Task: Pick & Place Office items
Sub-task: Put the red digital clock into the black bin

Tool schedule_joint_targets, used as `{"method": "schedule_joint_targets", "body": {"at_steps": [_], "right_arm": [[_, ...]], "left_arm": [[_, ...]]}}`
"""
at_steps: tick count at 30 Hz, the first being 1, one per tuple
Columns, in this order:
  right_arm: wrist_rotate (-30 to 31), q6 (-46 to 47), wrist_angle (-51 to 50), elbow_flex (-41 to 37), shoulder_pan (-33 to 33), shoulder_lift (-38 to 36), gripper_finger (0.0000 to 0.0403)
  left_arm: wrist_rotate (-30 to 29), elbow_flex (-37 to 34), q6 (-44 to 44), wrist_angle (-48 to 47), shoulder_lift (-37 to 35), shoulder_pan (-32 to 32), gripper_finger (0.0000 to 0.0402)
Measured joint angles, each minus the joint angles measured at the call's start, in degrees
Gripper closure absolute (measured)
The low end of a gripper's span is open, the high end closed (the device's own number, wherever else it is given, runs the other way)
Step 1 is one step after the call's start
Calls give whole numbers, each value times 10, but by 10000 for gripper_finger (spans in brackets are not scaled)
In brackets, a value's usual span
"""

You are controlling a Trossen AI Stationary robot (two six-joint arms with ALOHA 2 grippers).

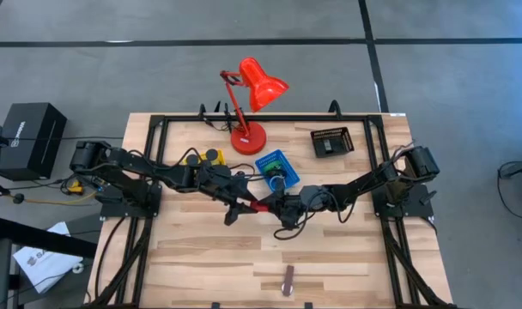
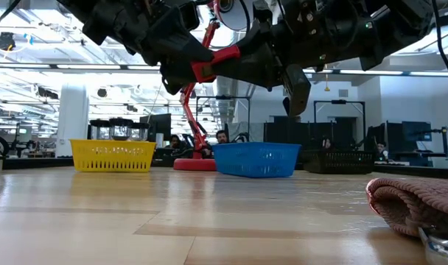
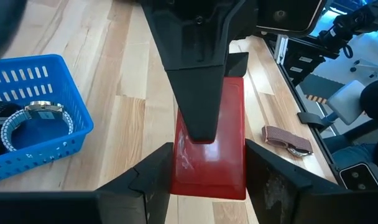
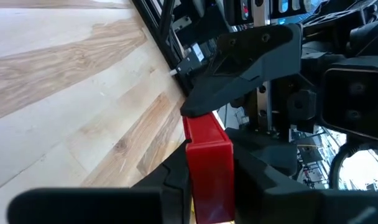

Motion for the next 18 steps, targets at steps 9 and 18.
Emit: {"method": "schedule_joint_targets", "body": {"at_steps": [9,18], "right_arm": [[-1,18,-4,0,0,0,337],[-1,41,-36,1,0,0,337]], "left_arm": [[-5,0,3,6,0,0,196],[-14,0,3,8,0,1,196]]}}
